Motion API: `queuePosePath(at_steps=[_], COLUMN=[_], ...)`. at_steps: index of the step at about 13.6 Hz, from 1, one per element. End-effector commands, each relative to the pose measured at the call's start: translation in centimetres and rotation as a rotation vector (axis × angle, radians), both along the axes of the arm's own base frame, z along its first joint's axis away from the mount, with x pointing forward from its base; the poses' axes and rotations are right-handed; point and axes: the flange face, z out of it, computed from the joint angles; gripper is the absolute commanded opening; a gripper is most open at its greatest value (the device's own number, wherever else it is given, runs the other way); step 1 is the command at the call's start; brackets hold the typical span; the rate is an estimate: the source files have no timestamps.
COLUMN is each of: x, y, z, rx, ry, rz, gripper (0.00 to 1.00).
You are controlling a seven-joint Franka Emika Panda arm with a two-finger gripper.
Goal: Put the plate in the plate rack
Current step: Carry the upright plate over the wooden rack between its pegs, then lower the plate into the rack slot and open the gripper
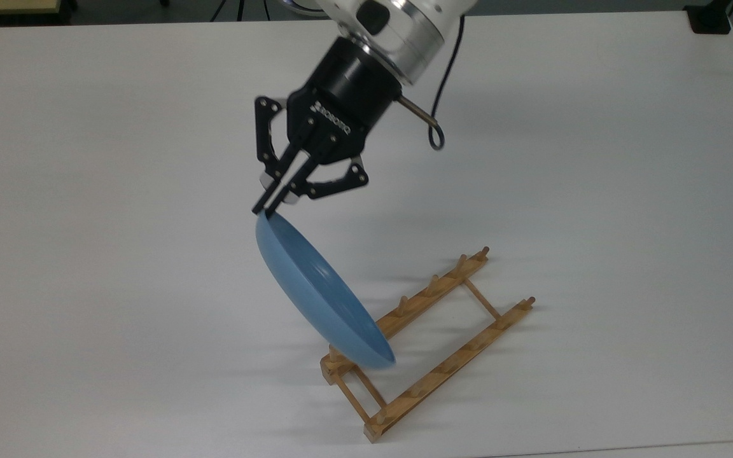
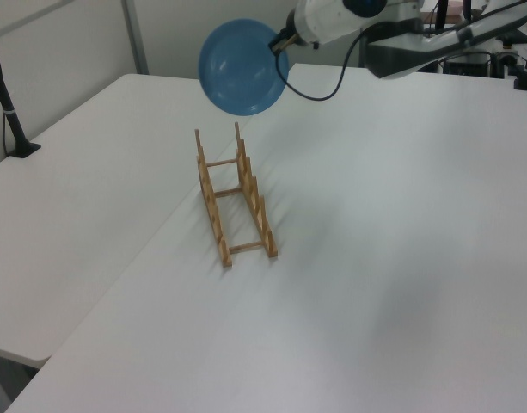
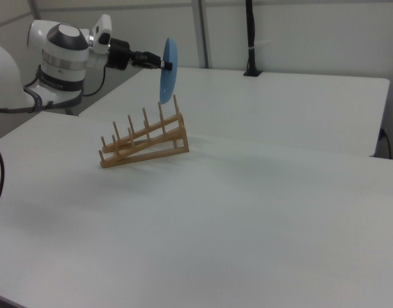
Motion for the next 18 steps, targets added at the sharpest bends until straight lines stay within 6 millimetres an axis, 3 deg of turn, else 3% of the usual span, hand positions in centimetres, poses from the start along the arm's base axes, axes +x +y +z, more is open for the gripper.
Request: queuePosePath(at_steps=[1,6,9,18], x=[2.2,3.8,4.0,4.0], y=[1.9,3.2,4.2,5.8], z=[-0.9,-3.8,-5.9,-9.2], rx=[-0.005,-0.042,-0.079,-0.161], ry=[-0.096,-0.16,-0.152,-0.143], rz=[-0.033,-0.032,-0.011,0.029], gripper=[0.0,0.0,0.0,0.0])
